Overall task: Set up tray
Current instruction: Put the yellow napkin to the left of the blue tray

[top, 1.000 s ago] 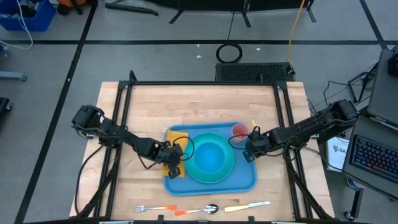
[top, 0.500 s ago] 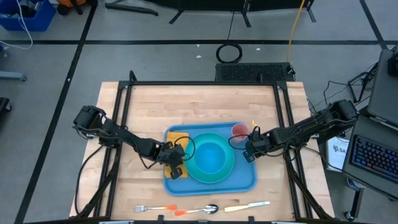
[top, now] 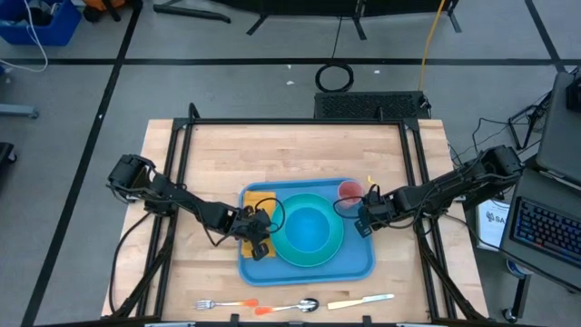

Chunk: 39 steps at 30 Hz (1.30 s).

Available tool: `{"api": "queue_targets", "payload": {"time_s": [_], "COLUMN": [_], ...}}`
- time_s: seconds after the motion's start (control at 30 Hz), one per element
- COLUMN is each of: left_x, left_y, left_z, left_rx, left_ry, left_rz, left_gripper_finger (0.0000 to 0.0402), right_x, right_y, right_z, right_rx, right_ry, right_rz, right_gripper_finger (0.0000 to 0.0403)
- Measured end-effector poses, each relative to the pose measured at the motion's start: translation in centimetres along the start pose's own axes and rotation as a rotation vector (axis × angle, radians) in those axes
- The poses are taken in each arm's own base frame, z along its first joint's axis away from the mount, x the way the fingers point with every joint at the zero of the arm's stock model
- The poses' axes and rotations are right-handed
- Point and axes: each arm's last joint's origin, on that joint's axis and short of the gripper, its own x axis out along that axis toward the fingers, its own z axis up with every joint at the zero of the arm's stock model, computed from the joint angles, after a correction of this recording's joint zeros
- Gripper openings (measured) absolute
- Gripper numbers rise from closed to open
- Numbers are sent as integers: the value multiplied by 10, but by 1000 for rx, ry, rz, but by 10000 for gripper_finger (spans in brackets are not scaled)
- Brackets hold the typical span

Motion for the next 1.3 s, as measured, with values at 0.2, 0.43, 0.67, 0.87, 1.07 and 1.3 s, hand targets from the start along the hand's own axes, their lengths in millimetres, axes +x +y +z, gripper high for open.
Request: {"api": "queue_targets", "payload": {"time_s": [0.2,0.43,0.67,0.87,1.07,1.3], "left_x": [-2,-4,-14,-18,-15,-4], "left_y": [0,-1,-6,-1,-2,-3], "left_z": [-3,-3,0,-7,-9,-11], "left_rx": [-5,1,7,-12,-22,-30], "left_ry": [64,70,56,140,139,132], "left_rz": [-29,-47,-76,-40,-38,-31], "left_gripper_finger": [5,3,4,3,2,2], "right_x": [0,0,0,0,0,0], "right_y": [0,0,0,0,0,0], "right_z": [0,0,0,0,0,0], "right_rx": [-2,-2,-2,-1,1,1], "right_ry": [0,0,-1,-1,-2,-3], "right_rz": [-1,-1,-3,-2,-3,-4], "right_gripper_finger": [0,0,0,0,0,0]}}
